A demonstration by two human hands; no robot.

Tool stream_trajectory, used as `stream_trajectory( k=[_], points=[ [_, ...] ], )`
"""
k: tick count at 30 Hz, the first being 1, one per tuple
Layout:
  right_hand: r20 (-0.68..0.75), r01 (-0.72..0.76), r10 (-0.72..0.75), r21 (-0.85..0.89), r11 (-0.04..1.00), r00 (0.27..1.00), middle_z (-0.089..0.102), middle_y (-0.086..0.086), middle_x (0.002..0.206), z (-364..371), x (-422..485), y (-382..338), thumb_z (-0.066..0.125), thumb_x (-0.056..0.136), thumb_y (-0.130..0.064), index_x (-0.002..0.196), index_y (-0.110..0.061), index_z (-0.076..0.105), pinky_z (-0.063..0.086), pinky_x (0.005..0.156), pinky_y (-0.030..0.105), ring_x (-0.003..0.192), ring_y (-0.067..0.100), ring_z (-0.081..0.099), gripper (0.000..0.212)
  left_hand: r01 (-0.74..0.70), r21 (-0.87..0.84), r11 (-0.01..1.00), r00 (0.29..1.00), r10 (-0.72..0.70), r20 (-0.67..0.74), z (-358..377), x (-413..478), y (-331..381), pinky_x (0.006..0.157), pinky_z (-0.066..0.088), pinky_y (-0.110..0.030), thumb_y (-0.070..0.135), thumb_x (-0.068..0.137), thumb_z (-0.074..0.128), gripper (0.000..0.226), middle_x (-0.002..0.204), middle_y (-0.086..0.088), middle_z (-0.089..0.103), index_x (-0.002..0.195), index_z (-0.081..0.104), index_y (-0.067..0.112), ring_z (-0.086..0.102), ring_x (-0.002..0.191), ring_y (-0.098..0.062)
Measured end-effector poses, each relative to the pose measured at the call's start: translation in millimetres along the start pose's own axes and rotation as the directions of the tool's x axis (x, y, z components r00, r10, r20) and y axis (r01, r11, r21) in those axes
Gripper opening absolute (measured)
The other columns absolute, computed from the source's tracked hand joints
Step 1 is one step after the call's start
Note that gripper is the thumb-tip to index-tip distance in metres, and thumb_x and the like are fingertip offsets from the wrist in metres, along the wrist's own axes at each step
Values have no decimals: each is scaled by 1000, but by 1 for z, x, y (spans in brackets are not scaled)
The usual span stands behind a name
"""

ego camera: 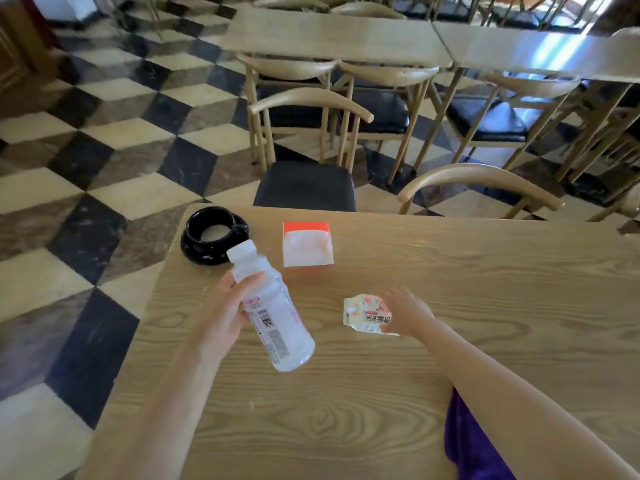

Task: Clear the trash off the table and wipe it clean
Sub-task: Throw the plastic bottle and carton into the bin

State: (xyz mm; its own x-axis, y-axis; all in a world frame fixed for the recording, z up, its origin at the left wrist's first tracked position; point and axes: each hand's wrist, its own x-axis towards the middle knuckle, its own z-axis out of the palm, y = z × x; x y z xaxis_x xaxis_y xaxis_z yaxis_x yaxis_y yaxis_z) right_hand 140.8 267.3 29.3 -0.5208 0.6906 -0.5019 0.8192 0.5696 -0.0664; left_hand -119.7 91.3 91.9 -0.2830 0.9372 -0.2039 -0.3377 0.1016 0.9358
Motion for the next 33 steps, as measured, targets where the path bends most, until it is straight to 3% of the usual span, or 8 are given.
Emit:
stream_trajectory(
  k=[5, 10, 15, 18, 20, 24, 28, 33],
  points=[
    [-26, 4, 4, 304, 953, 1000, 65, 5, 106, -21, -12, -30, 73, 75, -35, 111, -12, 56, 46, 68, 28, 99, 23, 61, 46, -77, 28, 997, 995, 78, -64, 0, -40, -2, 57, 52, -24, 35, 72, 71, 35, 84, -3, 70, 95, 63, 9, 68, 75, -18],
    [-183, 275, -206, 588, 761, 961, 59, -5, 116, -57, -51, -68, 76, 72, -36, 136, -26, 40, 46, 77, 28, 98, 15, 58, 75, -87, 87, 992, 960, 107, -259, 6, -83, -3, 70, 53, -29, 25, 76, 68, 43, 99, -9, 70, 113, 58, 6, 67, 94, -26],
    [-266, 492, -420, 578, 651, 868, 61, -11, 104, -75, -90, -121, 77, 71, -41, 125, -27, 50, 42, 65, 15, 89, 7, 58, 62, -153, 147, 977, 890, 201, -410, 7, -144, 1, 68, 55, -25, 27, 79, 67, 32, 97, -7, 70, 107, 62, 11, 70, 91, -22],
    [-250, 590, -566, 579, 562, 785, 70, -3, 104, -66, -111, -165, 77, 72, -35, 117, -24, 58, 54, 83, 38, 95, 18, 66, 49, -152, 161, 975, 842, 213, -496, -1, -194, -1, 66, 56, -27, 20, 82, 65, 22, 91, -11, 70, 100, 64, 7, 70, 84, -25],
    [-205, 622, -643, 577, 530, 738, 70, 1, 107, -57, -124, -196, 76, 74, -35, 119, -24, 57, 52, 88, 43, 96, 21, 67, 50, -166, 115, 979, 771, 202, -605, -10, -227, -4, 68, 56, -29, 21, 80, 69, 19, 96, -12, 72, 98, 68, 14, 70, 88, -29],
    [-107, 667, -766, 577, 471, 634, 69, 5, 113, -44, -145, -262, 75, 77, -28, 123, -18, 53, 53, 79, 26, 93, 16, 67, 52, -159, 66, 985, 591, 149, -793, -29, -289, -2, 74, 53, -37, 21, 71, 75, 48, 107, -15, 69, 115, 59, 9, 68, 95, -32],
    [-33, 706, -856, 583, 403, 516, 67, 6, 112, -27, -167, -329, 73, 79, -22, 123, -11, 52, 50, 66, 8, 85, 7, 65, 50, -206, 81, 975, 445, 167, -880, -47, -357, 0, 70, 55, -31, 15, 74, 72, 36, 97, -9, 71, 108, 62, 10, 69, 87, -25],
    [41, 772, -905, 508, 383, 423, 60, -12, 108, 10, -206, -412, 74, 74, -42, 128, -22, 47, 48, 75, 20, 95, 6, 60, 64, -194, 83, 978, 269, 135, -954, -76, -443, -15, 68, 54, -26, 16, 79, 70, 32, 99, -7, 69, 110, 60, 13, 69, 84, -20]
  ],
)
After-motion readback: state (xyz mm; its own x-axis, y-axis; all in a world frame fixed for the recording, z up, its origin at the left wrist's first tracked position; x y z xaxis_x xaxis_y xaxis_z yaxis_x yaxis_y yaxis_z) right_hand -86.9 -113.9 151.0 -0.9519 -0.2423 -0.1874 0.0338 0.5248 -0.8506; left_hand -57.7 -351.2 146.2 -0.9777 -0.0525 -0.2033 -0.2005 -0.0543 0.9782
